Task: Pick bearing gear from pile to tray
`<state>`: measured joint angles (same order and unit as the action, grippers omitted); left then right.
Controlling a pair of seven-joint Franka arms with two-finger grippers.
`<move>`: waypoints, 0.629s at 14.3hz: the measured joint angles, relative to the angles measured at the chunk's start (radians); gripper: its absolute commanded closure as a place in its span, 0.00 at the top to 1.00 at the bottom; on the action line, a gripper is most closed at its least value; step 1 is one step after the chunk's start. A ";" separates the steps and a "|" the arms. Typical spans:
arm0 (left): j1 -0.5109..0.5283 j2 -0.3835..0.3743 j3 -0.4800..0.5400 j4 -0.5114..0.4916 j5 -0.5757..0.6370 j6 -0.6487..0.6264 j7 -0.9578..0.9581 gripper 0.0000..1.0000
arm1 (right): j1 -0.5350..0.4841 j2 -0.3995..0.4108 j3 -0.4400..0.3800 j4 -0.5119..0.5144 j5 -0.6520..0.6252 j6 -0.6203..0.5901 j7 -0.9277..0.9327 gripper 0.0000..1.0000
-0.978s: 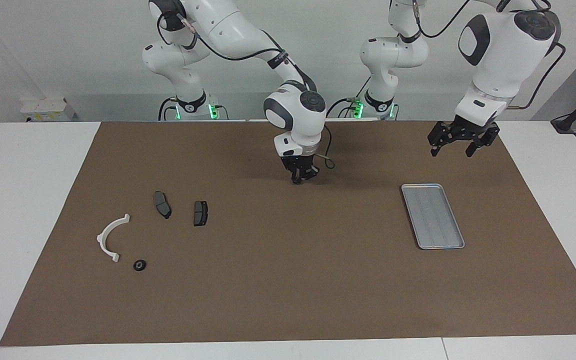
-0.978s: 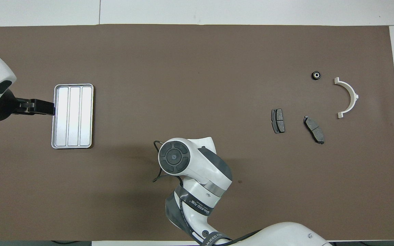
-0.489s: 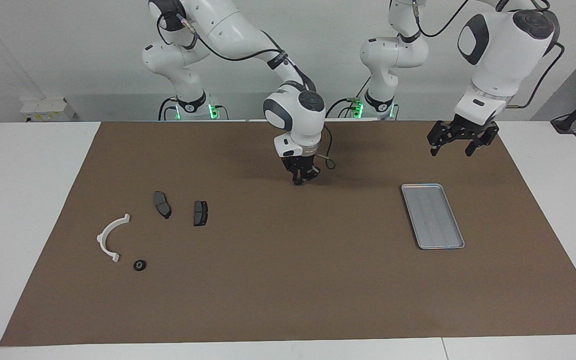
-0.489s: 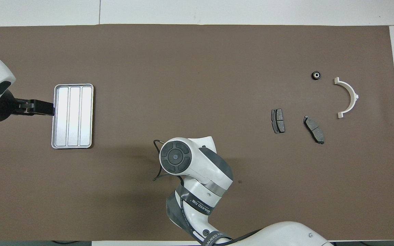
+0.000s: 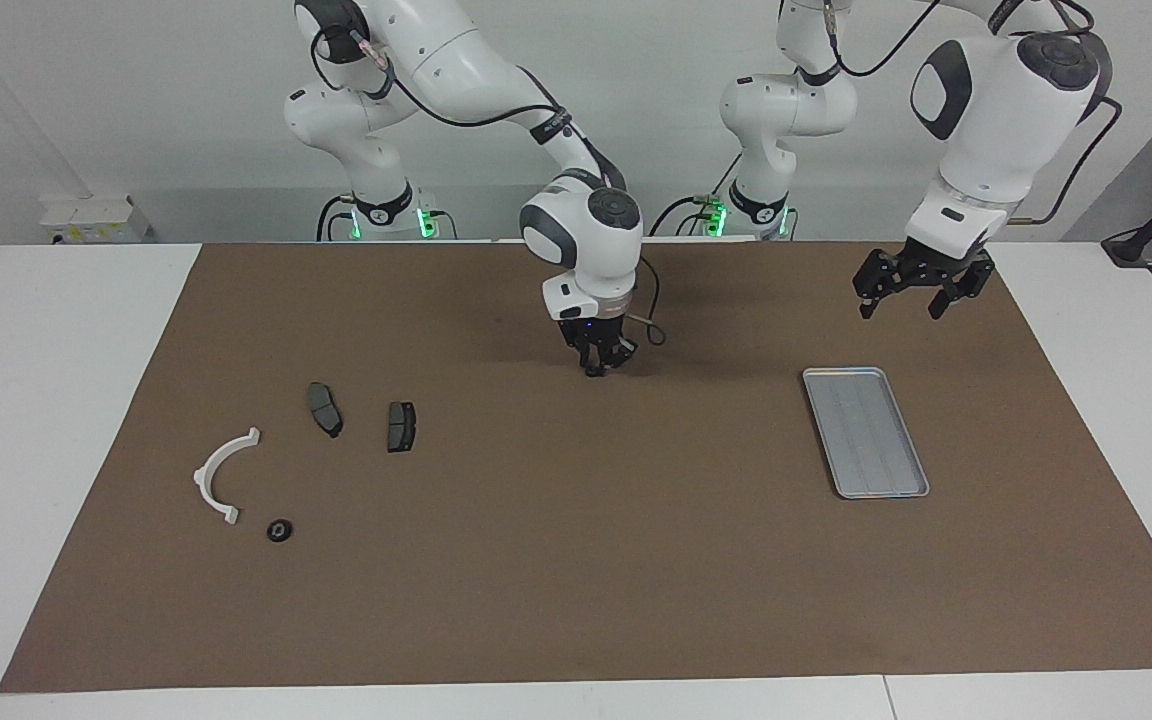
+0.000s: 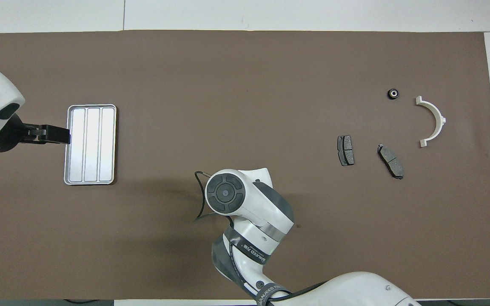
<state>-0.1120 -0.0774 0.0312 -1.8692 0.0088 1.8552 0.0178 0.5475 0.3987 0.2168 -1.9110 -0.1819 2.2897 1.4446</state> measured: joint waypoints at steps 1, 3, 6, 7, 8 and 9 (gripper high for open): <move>0.000 0.000 0.000 -0.001 0.000 0.002 0.000 1.00 | -0.001 0.000 0.000 0.000 0.000 0.000 0.000 0.85; 0.000 0.000 0.000 -0.002 0.000 0.004 0.000 1.00 | -0.002 0.000 0.000 0.001 0.000 0.000 0.000 1.00; -0.002 0.001 0.000 -0.004 0.000 0.004 -0.015 1.00 | -0.006 -0.003 -0.001 0.027 0.000 -0.031 0.000 1.00; -0.011 0.003 -0.001 -0.008 0.000 0.004 -0.043 1.00 | -0.014 -0.006 -0.001 0.055 0.000 -0.067 0.000 1.00; -0.034 0.009 -0.002 -0.011 0.004 0.006 -0.083 1.00 | -0.030 -0.011 -0.002 0.091 0.000 -0.110 -0.007 1.00; -0.062 0.019 -0.004 -0.012 0.013 0.011 -0.130 1.00 | -0.050 -0.019 -0.002 0.130 0.000 -0.152 -0.039 1.00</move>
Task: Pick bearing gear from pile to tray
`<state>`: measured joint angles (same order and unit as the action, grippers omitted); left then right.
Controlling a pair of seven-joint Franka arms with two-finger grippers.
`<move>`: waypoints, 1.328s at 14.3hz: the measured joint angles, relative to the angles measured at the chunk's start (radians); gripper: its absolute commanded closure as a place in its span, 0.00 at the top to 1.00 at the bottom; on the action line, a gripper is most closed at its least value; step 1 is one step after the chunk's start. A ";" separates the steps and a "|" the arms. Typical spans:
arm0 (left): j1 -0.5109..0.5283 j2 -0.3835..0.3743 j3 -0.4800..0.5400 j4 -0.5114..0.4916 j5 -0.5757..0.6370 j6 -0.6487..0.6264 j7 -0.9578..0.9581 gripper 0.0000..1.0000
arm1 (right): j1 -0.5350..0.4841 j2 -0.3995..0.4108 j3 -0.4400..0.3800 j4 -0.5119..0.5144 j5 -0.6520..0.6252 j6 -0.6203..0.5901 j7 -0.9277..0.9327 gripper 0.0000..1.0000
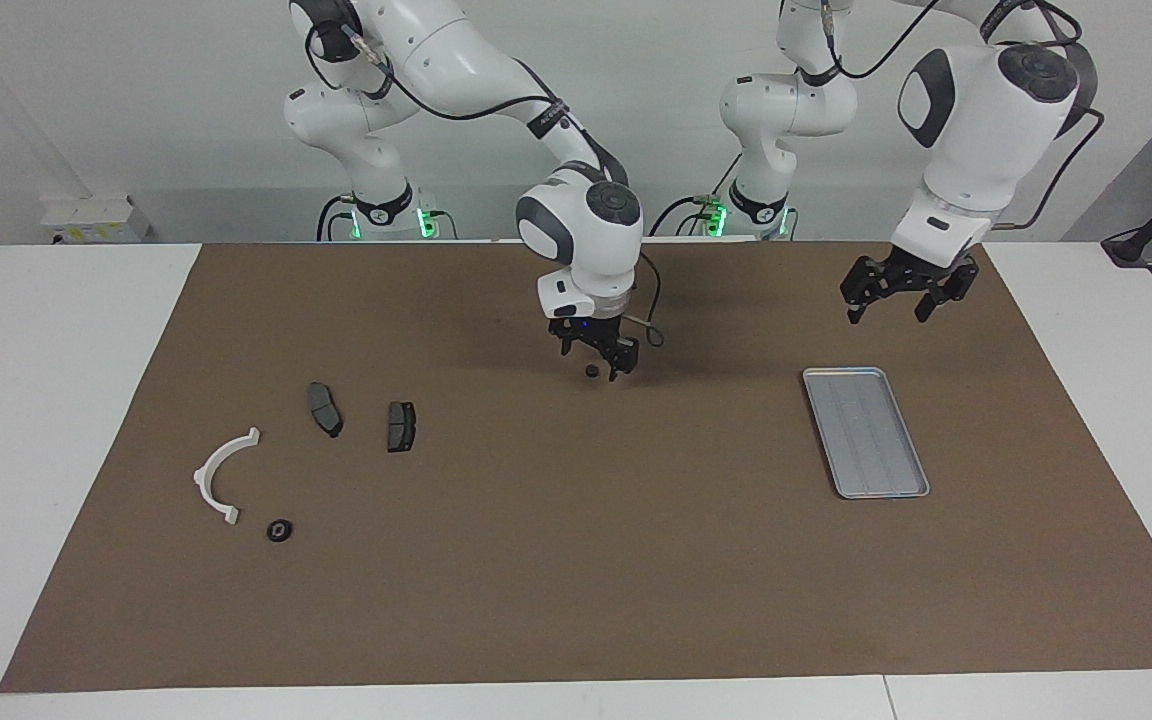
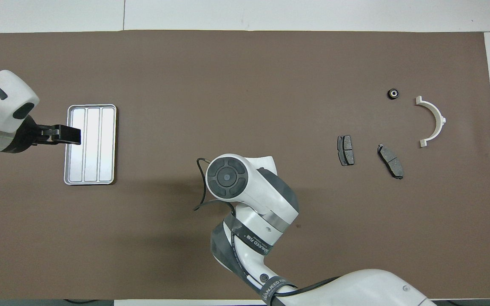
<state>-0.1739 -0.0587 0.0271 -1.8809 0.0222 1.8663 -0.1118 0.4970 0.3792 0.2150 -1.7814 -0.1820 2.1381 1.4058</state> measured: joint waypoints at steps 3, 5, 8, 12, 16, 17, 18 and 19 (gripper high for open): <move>-0.069 0.035 -0.004 0.000 0.011 0.036 -0.103 1.00 | -0.081 -0.043 -0.001 0.080 0.000 -0.084 -0.173 1.00; -0.118 0.069 -0.005 0.005 0.012 0.074 -0.183 1.00 | -0.140 -0.071 -0.001 0.099 0.000 -0.110 -0.327 1.00; -0.201 0.136 -0.007 0.031 0.012 0.110 -0.299 1.00 | -0.245 -0.102 -0.002 0.104 0.018 -0.120 -0.616 1.00; -0.285 0.198 -0.009 0.043 -0.020 0.162 -0.378 1.00 | -0.452 -0.117 -0.004 0.104 0.063 -0.134 -1.005 1.00; -0.364 0.316 -0.010 0.041 -0.020 0.268 -0.464 1.00 | -0.579 -0.114 -0.005 0.098 0.064 -0.134 -1.148 1.00; -0.383 0.345 -0.010 0.040 -0.020 0.294 -0.487 1.00 | -0.602 -0.106 -0.005 0.097 0.064 -0.130 -1.177 1.00; -0.405 0.372 -0.011 0.035 -0.021 0.324 -0.511 1.00 | -0.623 -0.094 -0.006 0.094 0.064 -0.115 -1.198 1.00; -0.426 0.390 -0.011 0.027 -0.021 0.349 -0.535 1.00 | -0.641 -0.076 -0.006 0.087 0.063 -0.086 -1.212 1.00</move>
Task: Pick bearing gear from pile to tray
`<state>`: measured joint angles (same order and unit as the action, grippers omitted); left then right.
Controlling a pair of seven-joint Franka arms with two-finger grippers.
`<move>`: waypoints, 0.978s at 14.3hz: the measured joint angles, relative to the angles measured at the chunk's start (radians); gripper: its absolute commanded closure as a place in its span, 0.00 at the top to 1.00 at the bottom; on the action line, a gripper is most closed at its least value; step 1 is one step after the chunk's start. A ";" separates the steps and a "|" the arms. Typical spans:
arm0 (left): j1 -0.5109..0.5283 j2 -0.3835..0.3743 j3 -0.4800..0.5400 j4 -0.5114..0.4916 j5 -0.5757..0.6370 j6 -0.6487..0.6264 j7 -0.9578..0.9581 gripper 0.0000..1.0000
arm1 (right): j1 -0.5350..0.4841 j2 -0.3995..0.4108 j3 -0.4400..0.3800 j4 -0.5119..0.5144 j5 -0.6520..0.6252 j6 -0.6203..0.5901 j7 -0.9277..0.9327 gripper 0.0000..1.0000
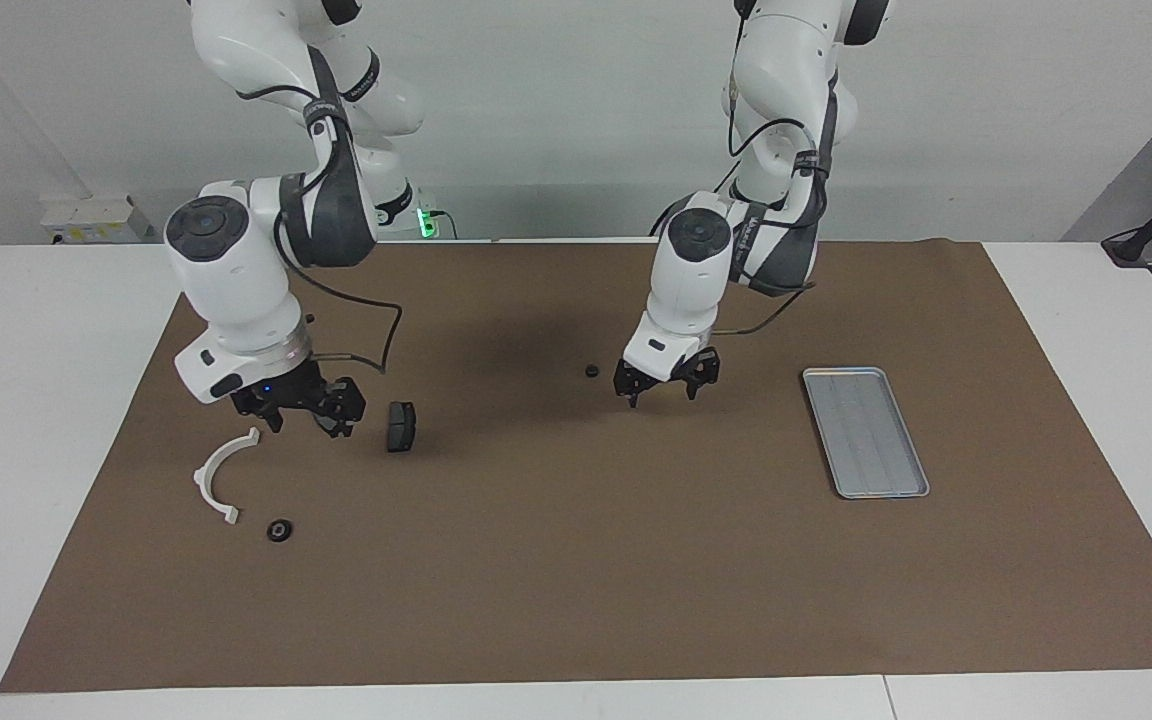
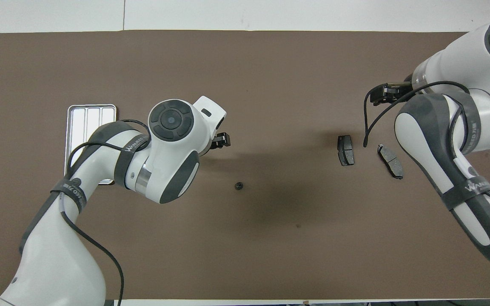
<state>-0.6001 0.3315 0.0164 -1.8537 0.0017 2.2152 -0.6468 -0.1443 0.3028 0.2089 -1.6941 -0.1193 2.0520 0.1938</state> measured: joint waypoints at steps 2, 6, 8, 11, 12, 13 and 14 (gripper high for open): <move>-0.039 0.012 -0.001 -0.012 0.000 0.019 -0.045 1.00 | -0.023 0.040 -0.001 -0.016 -0.023 0.070 -0.007 1.00; -0.120 0.011 -0.001 -0.016 0.000 0.020 -0.126 1.00 | -0.068 0.127 -0.002 -0.020 -0.079 0.169 -0.007 0.97; -0.145 0.011 -0.001 -0.030 0.000 0.021 -0.145 1.00 | -0.075 0.172 -0.003 -0.004 -0.095 0.189 -0.007 0.94; -0.154 0.011 -0.001 -0.057 0.000 0.030 -0.149 1.00 | -0.075 0.249 -0.003 0.058 -0.101 0.191 -0.004 0.90; -0.157 0.010 -0.002 -0.071 0.000 0.038 -0.150 1.00 | -0.075 0.272 -0.003 0.080 -0.101 0.190 0.008 0.90; -0.160 0.009 -0.003 -0.086 0.000 0.052 -0.153 1.00 | -0.073 0.291 -0.003 0.102 -0.102 0.185 0.027 0.90; -0.166 0.008 -0.002 -0.101 0.000 0.068 -0.156 1.00 | -0.070 0.308 -0.003 0.125 -0.106 0.175 0.046 0.90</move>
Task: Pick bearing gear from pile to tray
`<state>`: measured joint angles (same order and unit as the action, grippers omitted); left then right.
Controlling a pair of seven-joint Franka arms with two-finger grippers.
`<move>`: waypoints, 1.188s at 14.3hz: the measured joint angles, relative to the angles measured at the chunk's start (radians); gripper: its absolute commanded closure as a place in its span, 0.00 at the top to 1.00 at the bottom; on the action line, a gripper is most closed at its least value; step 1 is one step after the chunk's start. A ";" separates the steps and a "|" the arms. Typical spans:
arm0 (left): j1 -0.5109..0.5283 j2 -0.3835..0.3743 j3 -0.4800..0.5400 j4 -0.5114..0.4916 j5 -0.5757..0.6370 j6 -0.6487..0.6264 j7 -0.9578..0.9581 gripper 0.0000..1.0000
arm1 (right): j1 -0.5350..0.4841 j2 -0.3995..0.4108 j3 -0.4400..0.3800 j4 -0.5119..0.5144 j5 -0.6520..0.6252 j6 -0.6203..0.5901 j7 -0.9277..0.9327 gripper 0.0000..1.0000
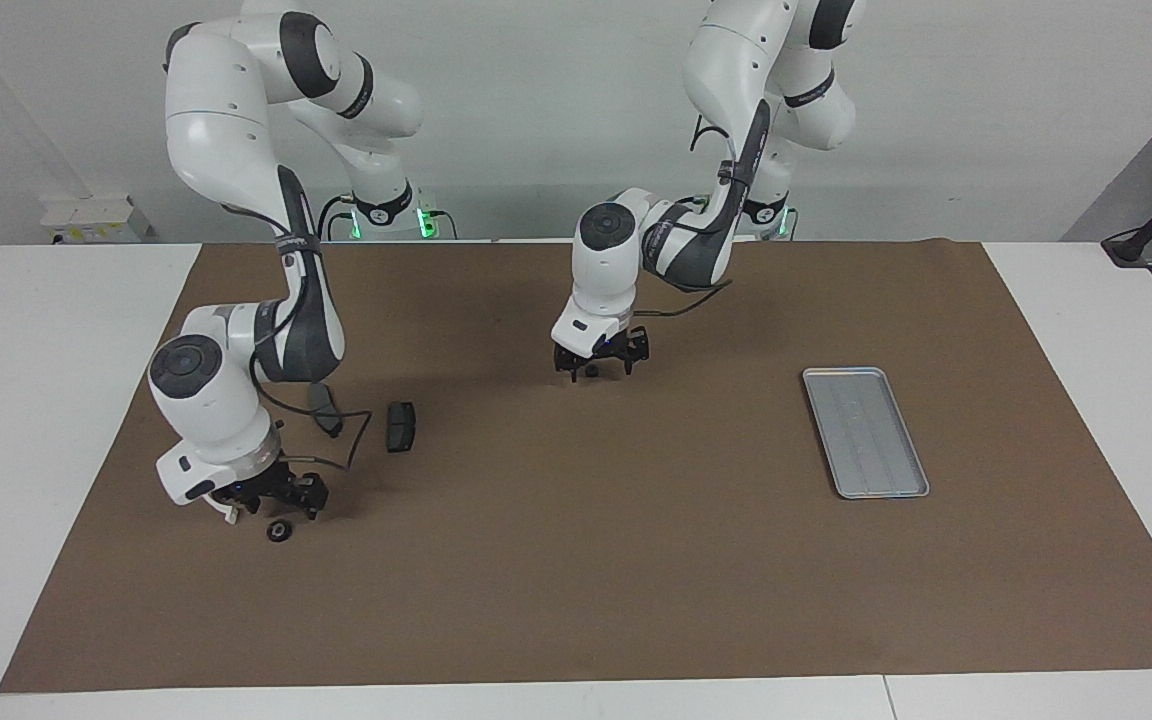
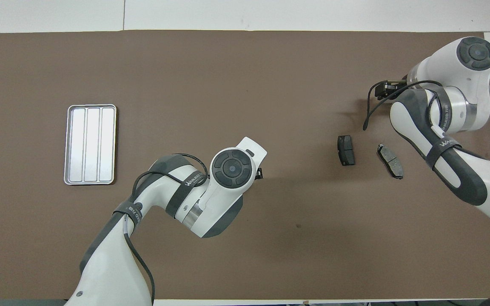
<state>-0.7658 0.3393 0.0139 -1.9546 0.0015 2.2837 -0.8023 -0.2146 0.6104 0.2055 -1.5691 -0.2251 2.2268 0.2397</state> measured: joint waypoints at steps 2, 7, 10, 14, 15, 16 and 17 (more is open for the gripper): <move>-0.010 -0.003 0.000 -0.018 0.000 0.022 -0.003 1.00 | 0.004 0.024 0.000 0.035 -0.010 -0.015 0.031 0.90; -0.015 -0.010 0.000 -0.025 0.000 0.027 -0.005 1.00 | 0.002 0.043 0.000 0.051 -0.012 -0.019 0.073 0.90; -0.022 -0.013 -0.001 -0.036 0.000 0.030 -0.007 1.00 | -0.001 0.056 0.000 0.053 -0.012 -0.019 0.094 0.86; -0.029 -0.015 -0.001 -0.069 0.000 0.084 -0.015 0.95 | -0.001 0.056 0.000 0.057 -0.012 -0.019 0.101 0.74; -0.029 -0.015 0.000 -0.074 0.000 0.092 -0.015 0.92 | -0.002 0.056 0.000 0.057 -0.012 -0.019 0.101 0.73; -0.029 -0.015 0.000 -0.077 0.000 0.097 -0.016 0.86 | -0.002 0.056 0.000 0.060 -0.012 -0.019 0.102 0.73; -0.029 -0.015 0.001 -0.079 0.000 0.099 -0.016 0.76 | -0.003 0.056 -0.001 0.060 -0.012 -0.019 0.103 0.72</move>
<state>-0.7943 0.3239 0.0149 -2.0334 0.0015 2.3823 -0.8180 -0.2174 0.6668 0.2049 -1.5088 -0.2368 2.2075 0.3431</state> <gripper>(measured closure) 0.101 0.300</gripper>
